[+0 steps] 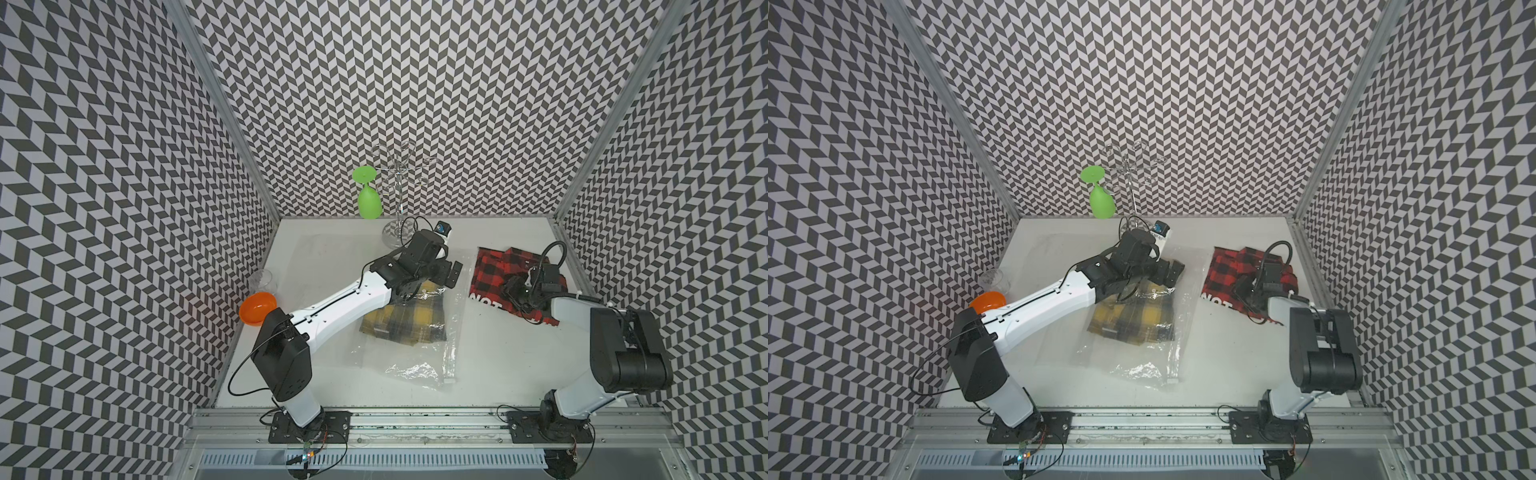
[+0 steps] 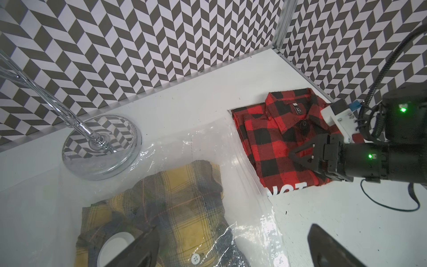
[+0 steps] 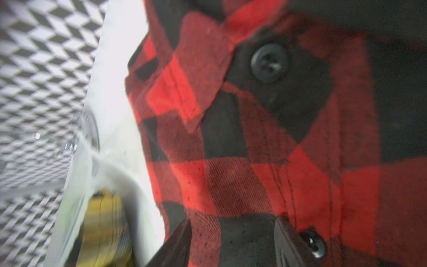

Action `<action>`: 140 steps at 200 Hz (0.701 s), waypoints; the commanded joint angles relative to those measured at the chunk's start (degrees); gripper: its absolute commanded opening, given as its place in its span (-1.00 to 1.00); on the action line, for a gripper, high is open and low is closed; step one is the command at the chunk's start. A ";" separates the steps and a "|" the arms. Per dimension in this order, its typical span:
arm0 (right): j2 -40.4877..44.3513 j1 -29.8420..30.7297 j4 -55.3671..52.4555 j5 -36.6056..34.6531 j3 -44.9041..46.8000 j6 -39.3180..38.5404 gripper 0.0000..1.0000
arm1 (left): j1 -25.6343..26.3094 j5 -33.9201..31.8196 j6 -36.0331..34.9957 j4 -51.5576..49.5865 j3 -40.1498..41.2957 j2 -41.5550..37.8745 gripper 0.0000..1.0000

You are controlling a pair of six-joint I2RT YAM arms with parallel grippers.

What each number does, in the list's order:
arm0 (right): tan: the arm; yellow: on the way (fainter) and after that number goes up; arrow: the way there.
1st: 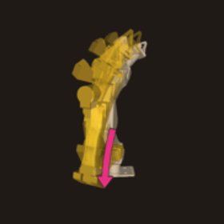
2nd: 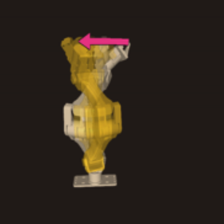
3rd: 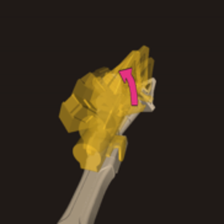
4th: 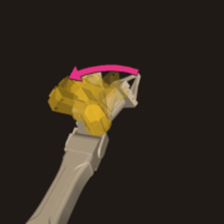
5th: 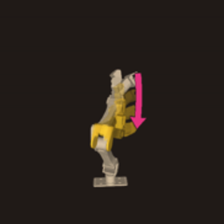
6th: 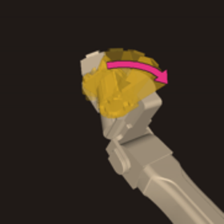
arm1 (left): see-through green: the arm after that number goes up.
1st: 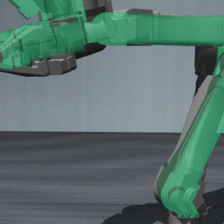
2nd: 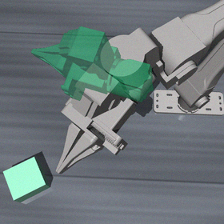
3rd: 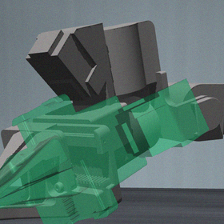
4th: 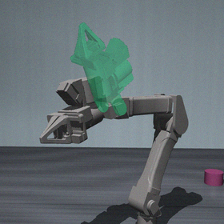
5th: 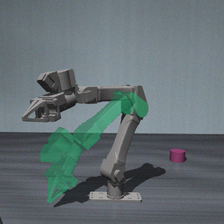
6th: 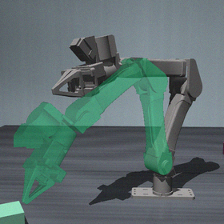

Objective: Place the folded shirt into the vacuum bag
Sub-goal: Move the shirt at the center of the board.

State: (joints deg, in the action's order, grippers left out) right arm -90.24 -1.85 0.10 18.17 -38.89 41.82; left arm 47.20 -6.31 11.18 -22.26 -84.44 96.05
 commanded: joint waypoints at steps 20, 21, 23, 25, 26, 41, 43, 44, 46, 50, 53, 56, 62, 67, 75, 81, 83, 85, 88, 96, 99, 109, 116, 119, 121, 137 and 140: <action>5.42 2.29 -7.64 4.60 4.90 4.34 0.17 | -0.34 0.45 -0.27 1.52 -2.41 0.74 1.00; 5.55 2.29 -7.78 4.64 4.85 4.29 0.17 | -0.35 0.52 -0.23 1.52 -2.44 0.73 0.99; 5.94 2.29 -8.06 4.73 4.63 4.20 0.17 | -0.35 0.62 -0.20 1.52 -2.47 0.81 0.99; 6.23 2.29 -8.26 4.82 4.42 4.07 0.17 | -0.35 0.73 -0.15 1.52 -2.54 0.87 1.00; 6.40 2.29 -8.40 4.84 4.30 4.02 0.17 | -0.35 0.79 -0.17 1.52 -2.64 0.88 1.00; 8.42 2.34 -10.72 5.95 1.69 1.96 0.17 | -0.24 1.53 0.07 1.43 -3.50 1.51 0.99; 8.63 2.30 -11.06 6.16 1.14 1.62 0.17 | -0.19 1.62 0.07 1.43 -3.64 1.66 1.00; 8.70 2.29 -11.38 6.25 0.86 1.43 0.17 | -0.19 1.68 0.07 1.43 -3.72 1.67 1.00; 8.88 2.29 -11.99 6.32 0.45 1.03 0.17 | -0.18 1.72 0.07 1.43 -3.91 1.84 1.00; 9.20 2.22 -13.17 6.36 -0.93 0.09 0.17 | -0.15 1.88 0.06 1.34 -4.36 2.17 0.99; 9.46 2.14 -14.17 6.19 -1.90 -0.62 0.17 | -0.14 2.03 0.05 1.34 -4.77 2.37 1.00; 9.61 2.07 -15.26 5.84 -2.94 -1.35 0.17 | -0.12 2.19 0.05 1.22 -5.22 2.73 0.99; 10.20 1.73 -17.26 4.70 -4.77 -2.76 0.18 | 0.00 2.53 -0.02 0.86 -6.33 3.48 0.99; 10.69 1.13 -18.70 3.65 -6.12 -3.61 0.18 | 0.17 2.89 -0.18 0.53 -7.43 4.24 1.00; 11.78 -0.50 -20.59 1.45 -7.72 -4.29 0.19 | 0.40 3.43 -0.49 -0.09 -9.18 5.61 0.99; 12.57 -2.05 -21.09 0.37 -8.39 -4.86 0.19 | 0.73 3.62 -0.59 -0.54 -10.46 6.70 0.99; 12.86 -2.78 -21.39 0.06 -8.52 -5.01 0.19 | 0.82 3.66 -0.67 -0.64 -10.82 7.09 0.99; 13.13 -3.51 -21.61 -0.32 -8.67 -5.07 0.20 | 0.93 3.67 -0.77 -0.74 -11.37 7.41 0.99; 13.48 -4.50 -21.89 -0.98 -8.84 -5.08 0.20 | 1.17 3.67 -0.86 -0.81 -11.83 7.96 0.99; 14.29 -7.13 -22.32 -2.59 -9.00 -5.17 0.21 | 1.60 3.80 -0.97 -1.03 -12.88 9.39 1.00; 14.56 -8.20 -22.43 -3.20 -8.96 -5.29 0.21 | 1.77 3.88 -0.99 -1.11 -13.24 9.93 0.99; 14.91 -11.50 -22.70 -4.59 -8.85 -5.35 0.21 | 2.32 4.47 -1.15 -1.65 -14.51 11.62 0.99; 15.05 -13.52 -22.69 -5.32 -8.68 -5.28 0.21 | 2.66 4.92 -1.16 -1.98 -15.15 12.60 0.99; 15.04 -14.44 -22.61 -5.85 -8.53 -5.15 0.21 | 2.76 5.10 -1.15 -1.99 -15.29 12.98 0.99; 14.95 -14.90 -22.49 -6.11 -8.40 -5.06 0.21 | 2.86 5.26 -1.16 -2.00 -15.37 13.19 0.99; 14.96 -17.53 -21.72 -7.06 -7.26 -3.63 0.22 | 3.50 6.18 -1.11 -1.58 -15.31 14.30 0.99; 15.07 -17.86 -21.44 -7.25 -6.92 -3.19 0.22 | 3.55 6.29 -1.11 -1.49 -15.31 14.46 0.99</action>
State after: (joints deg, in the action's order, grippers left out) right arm -75.44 -16.95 -19.64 14.90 -47.68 37.91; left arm 49.60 -2.44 10.90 -22.39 -98.61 108.88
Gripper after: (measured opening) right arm 0.608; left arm 0.995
